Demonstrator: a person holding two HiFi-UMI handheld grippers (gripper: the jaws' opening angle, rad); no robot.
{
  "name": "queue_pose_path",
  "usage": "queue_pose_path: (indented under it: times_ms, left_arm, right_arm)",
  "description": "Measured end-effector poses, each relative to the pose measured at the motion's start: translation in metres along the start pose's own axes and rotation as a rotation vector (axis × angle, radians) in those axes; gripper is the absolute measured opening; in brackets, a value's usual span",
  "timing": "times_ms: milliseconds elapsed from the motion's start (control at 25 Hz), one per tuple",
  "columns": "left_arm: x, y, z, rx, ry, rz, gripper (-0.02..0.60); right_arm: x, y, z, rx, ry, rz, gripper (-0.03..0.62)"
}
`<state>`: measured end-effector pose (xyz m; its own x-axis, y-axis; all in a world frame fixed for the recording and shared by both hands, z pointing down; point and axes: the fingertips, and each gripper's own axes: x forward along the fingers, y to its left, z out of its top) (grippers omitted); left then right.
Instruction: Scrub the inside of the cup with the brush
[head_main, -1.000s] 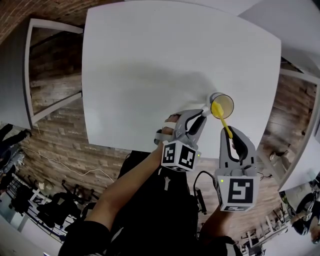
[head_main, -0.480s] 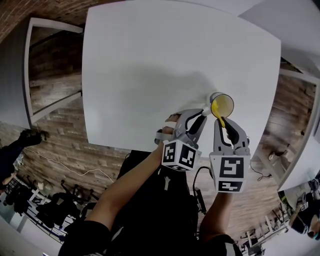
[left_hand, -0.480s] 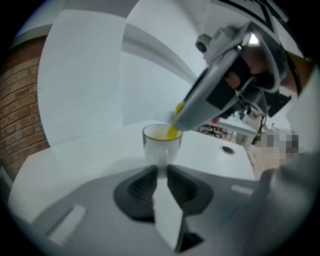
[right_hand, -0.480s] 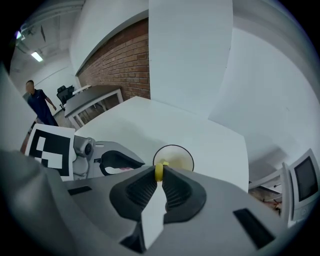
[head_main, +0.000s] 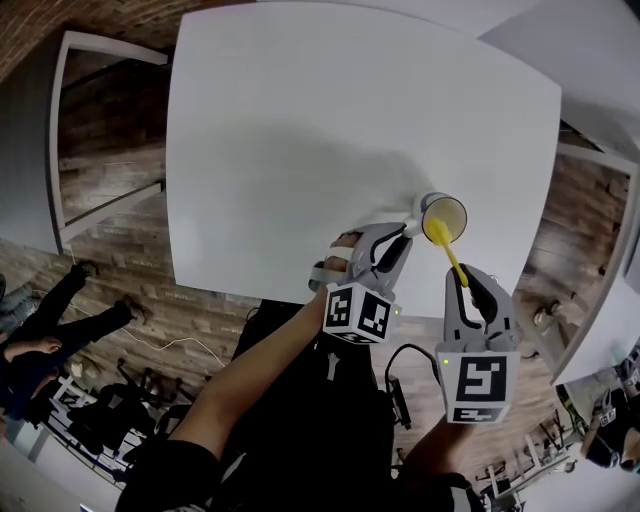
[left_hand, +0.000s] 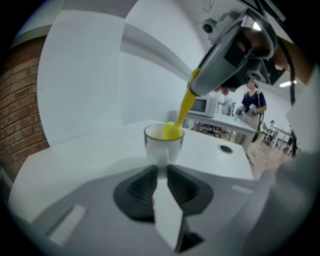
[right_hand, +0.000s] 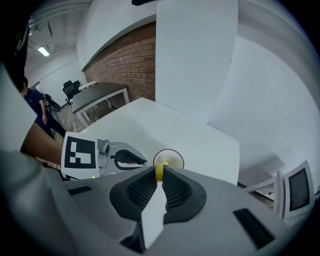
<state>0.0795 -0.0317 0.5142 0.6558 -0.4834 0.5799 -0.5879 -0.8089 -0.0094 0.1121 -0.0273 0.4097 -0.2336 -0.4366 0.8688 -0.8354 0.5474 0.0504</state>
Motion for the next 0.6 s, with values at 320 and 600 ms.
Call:
queue_pose_path:
  times_ms: [320, 600]
  left_arm:
    - [0.0, 0.001, -0.002, 0.001, 0.001, 0.003, 0.064]
    - [0.0, 0.001, -0.001, 0.0, -0.001, 0.007, 0.063]
  right_arm:
    - [0.051, 0.001, -0.021, -0.017, 0.094, 0.009, 0.029]
    - [0.055, -0.007, -0.021, 0.035, 0.055, -0.018, 0.029]
